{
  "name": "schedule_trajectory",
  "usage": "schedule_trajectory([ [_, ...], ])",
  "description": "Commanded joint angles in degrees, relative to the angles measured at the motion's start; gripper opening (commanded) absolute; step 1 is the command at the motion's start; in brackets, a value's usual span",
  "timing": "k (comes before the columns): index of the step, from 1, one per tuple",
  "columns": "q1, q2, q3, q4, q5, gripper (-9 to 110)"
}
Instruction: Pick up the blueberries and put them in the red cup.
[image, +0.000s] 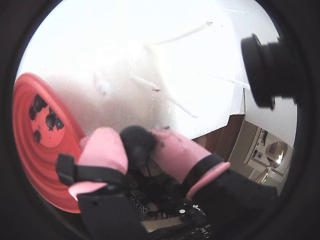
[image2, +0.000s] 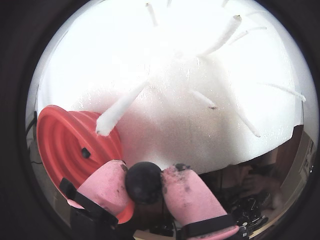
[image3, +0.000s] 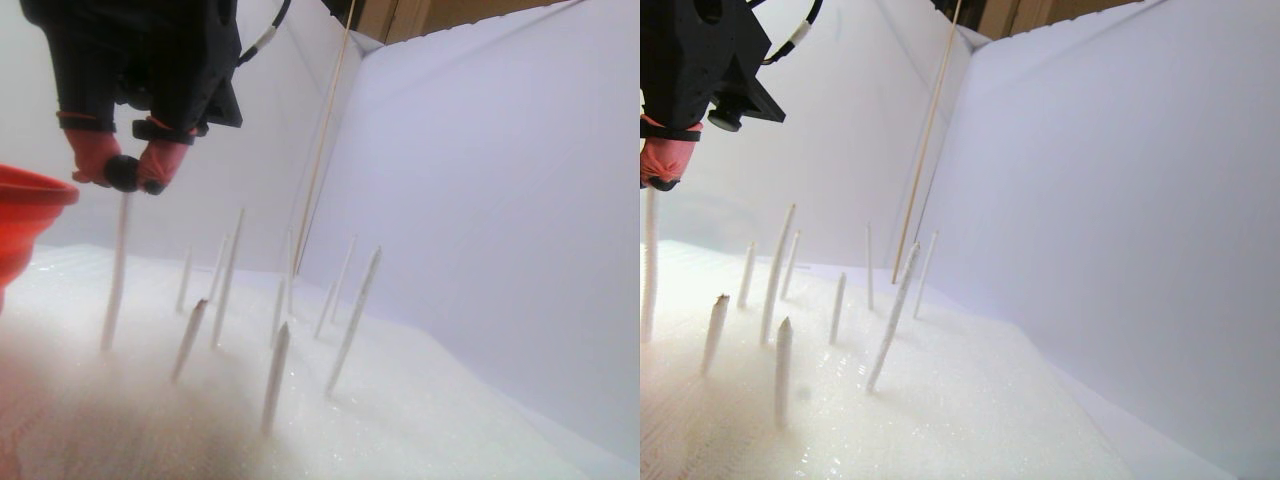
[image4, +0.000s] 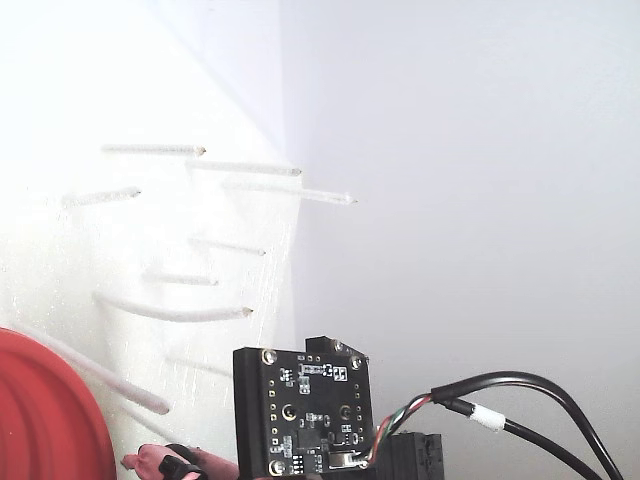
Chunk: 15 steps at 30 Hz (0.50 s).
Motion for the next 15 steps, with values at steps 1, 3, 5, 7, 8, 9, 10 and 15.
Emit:
schedule_trajectory([
  [1,-0.6,4.4,-4.0,0.8,0.7,11],
  [3,-1.4,5.2,-4.1,1.3,1.1,11],
  [5,-2.0,6.1,-4.5,2.3,1.6,11],
  [7,-2.7,7.0,-4.7,3.0,2.1,11],
  [8,-3.1,7.3,-4.7,3.3,2.4,11],
  [9,-3.4,7.6,-4.7,3.5,2.6,11],
  [10,-3.9,8.2,-4.7,3.7,2.8,11],
  [15,-5.5,9.5,-4.7,4.3,4.0,11],
])
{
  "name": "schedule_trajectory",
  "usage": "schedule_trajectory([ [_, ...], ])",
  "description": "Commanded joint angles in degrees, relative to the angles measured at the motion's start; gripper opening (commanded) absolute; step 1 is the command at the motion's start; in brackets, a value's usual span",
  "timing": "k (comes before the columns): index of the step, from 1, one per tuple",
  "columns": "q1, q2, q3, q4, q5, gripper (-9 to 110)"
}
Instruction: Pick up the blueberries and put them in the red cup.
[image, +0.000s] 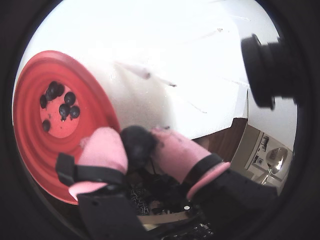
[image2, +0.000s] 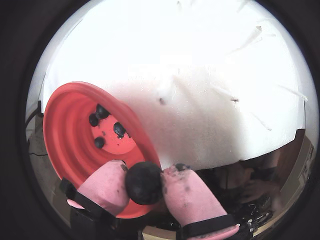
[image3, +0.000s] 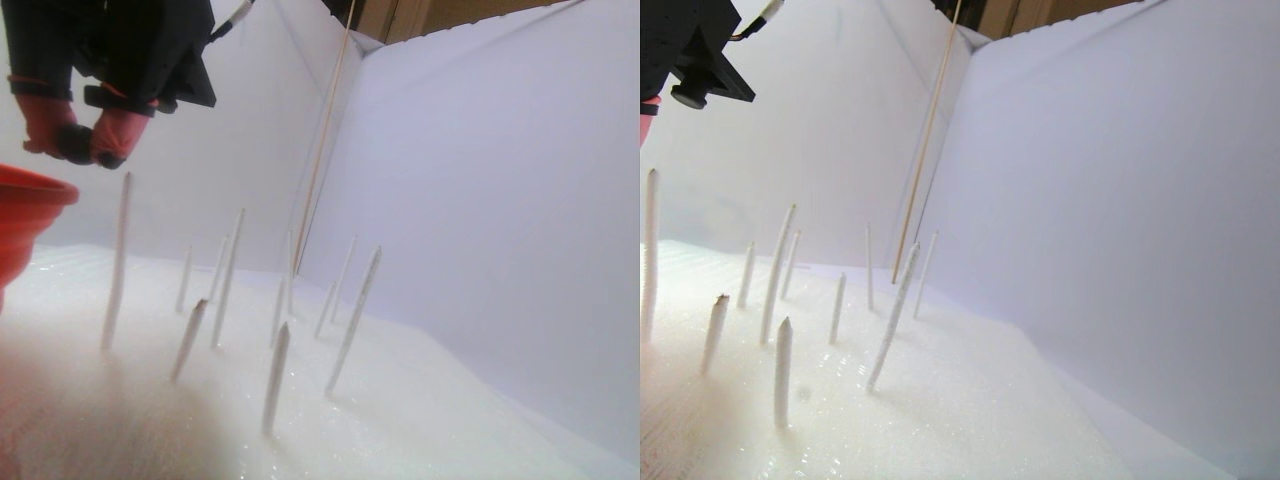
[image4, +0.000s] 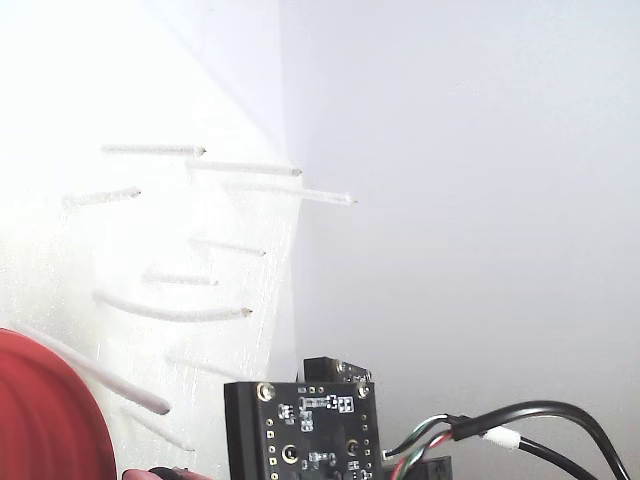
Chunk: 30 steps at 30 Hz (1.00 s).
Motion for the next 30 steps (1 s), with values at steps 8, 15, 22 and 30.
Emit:
schedule_trajectory([
  [8,-2.9,5.4,-4.1,-0.2,2.1,11],
  [15,-5.0,7.1,-3.3,-0.6,3.8,12],
  [22,-5.1,9.7,-1.4,-0.6,4.5,17],
  [30,-4.0,13.6,-0.6,1.1,5.1,19],
])
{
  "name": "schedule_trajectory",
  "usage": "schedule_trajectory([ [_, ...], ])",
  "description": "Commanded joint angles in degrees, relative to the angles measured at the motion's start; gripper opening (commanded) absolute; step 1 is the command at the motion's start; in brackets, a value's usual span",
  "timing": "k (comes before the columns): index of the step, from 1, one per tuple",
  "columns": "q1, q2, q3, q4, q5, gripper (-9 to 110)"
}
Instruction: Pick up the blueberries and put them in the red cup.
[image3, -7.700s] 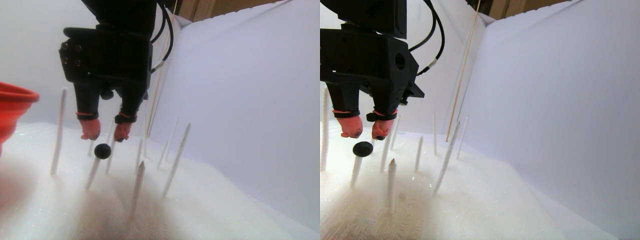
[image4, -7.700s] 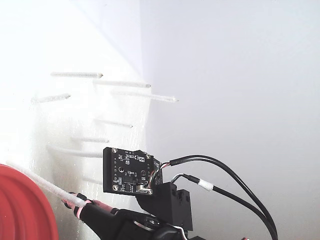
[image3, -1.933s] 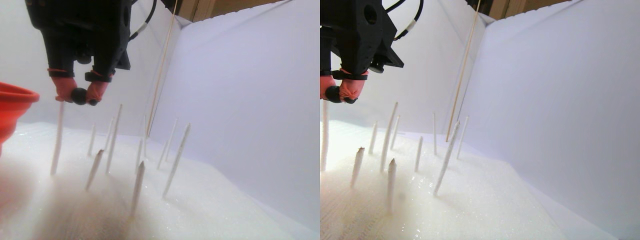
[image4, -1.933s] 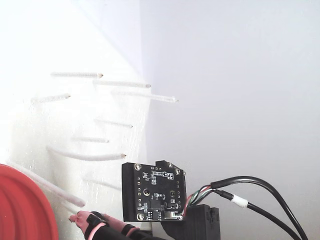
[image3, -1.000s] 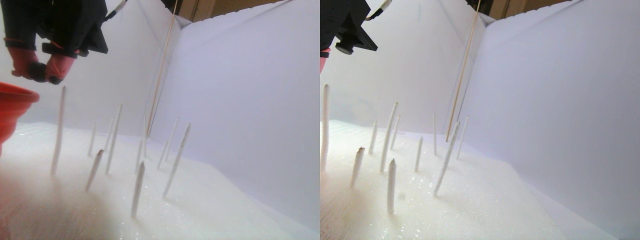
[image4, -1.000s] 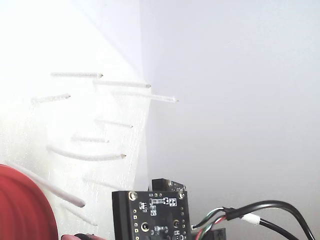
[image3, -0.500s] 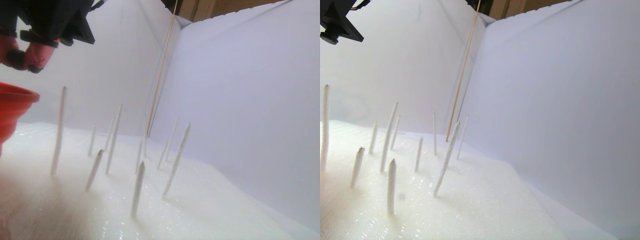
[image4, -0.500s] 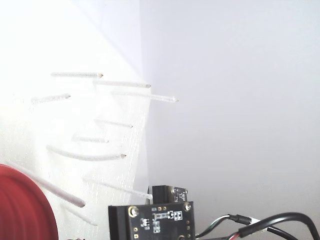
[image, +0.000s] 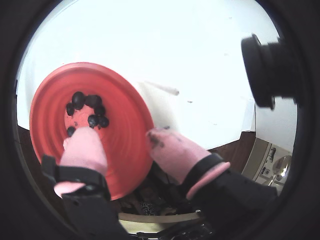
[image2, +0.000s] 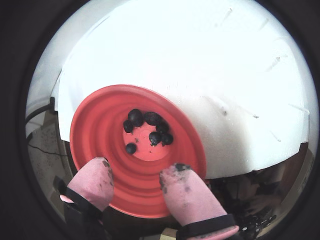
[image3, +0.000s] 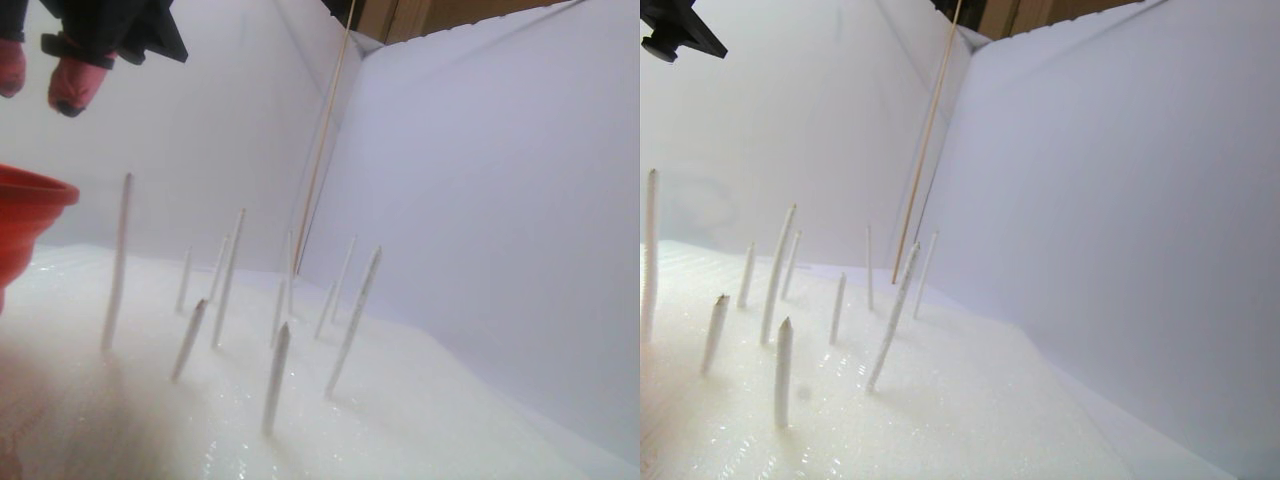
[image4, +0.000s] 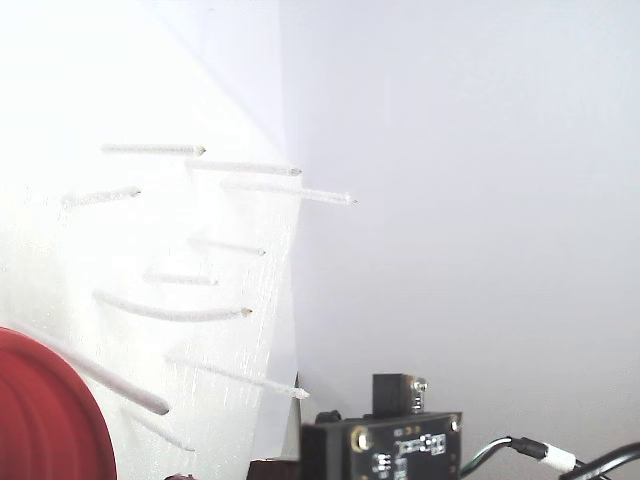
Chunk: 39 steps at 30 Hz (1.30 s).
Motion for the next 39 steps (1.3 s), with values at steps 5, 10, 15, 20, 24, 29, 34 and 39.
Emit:
schedule_trajectory([
  [5,2.9,6.2,-1.6,1.9,1.7,19],
  [10,5.1,7.4,-3.0,3.3,2.3,19],
  [15,7.8,8.3,-4.2,4.4,2.5,19],
  [20,10.5,9.8,-5.3,5.6,2.5,18],
  [24,12.2,11.1,-5.8,6.5,3.1,18],
  [29,14.8,12.2,-7.3,7.3,4.5,18],
  [34,17.6,12.8,-8.6,7.6,5.7,18],
  [39,19.4,13.2,-8.7,7.5,6.1,18],
])
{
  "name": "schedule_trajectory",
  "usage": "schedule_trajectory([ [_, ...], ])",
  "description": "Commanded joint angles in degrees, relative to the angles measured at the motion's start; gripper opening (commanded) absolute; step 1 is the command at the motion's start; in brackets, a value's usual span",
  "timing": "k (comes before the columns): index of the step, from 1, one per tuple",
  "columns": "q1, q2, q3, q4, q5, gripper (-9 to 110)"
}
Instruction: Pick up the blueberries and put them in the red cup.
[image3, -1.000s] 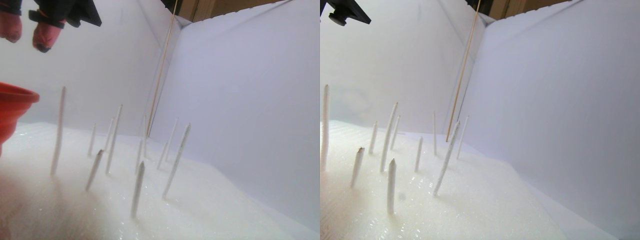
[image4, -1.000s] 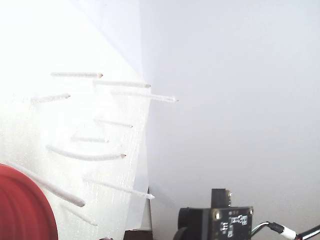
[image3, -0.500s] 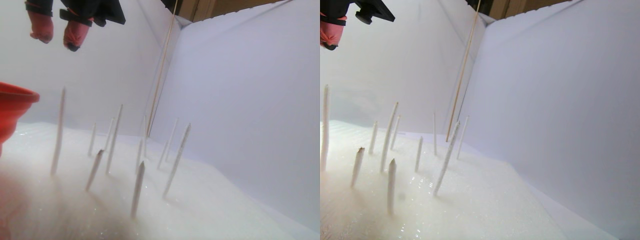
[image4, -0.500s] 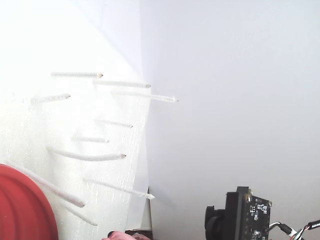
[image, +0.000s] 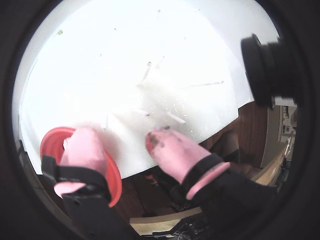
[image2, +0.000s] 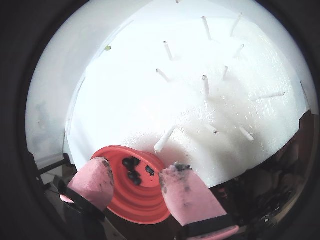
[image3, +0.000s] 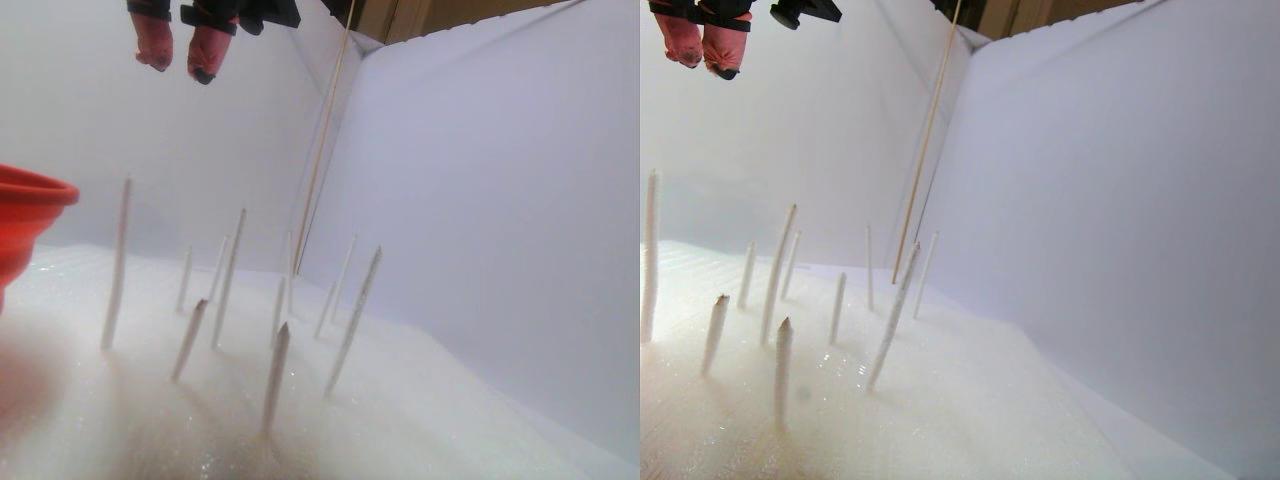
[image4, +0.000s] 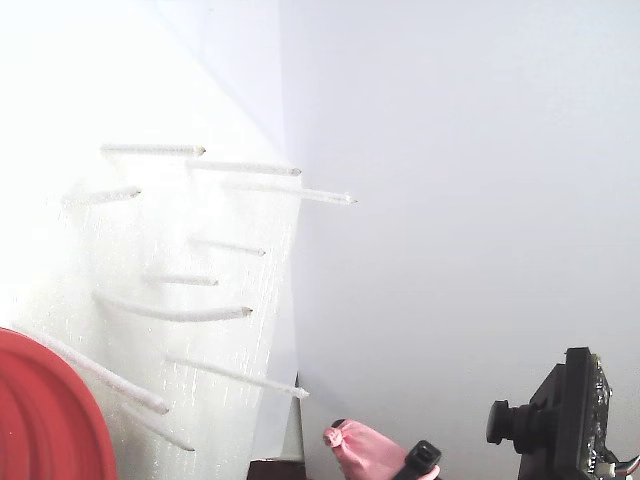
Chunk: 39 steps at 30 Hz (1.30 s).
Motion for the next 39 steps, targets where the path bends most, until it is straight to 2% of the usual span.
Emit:
schedule_trajectory([
  [1,2.4,3.7,-5.4,0.0,0.4,18],
  [21,7.4,9.7,-3.3,1.0,4.0,17],
  [39,9.9,17.3,-7.3,7.8,7.7,17],
])
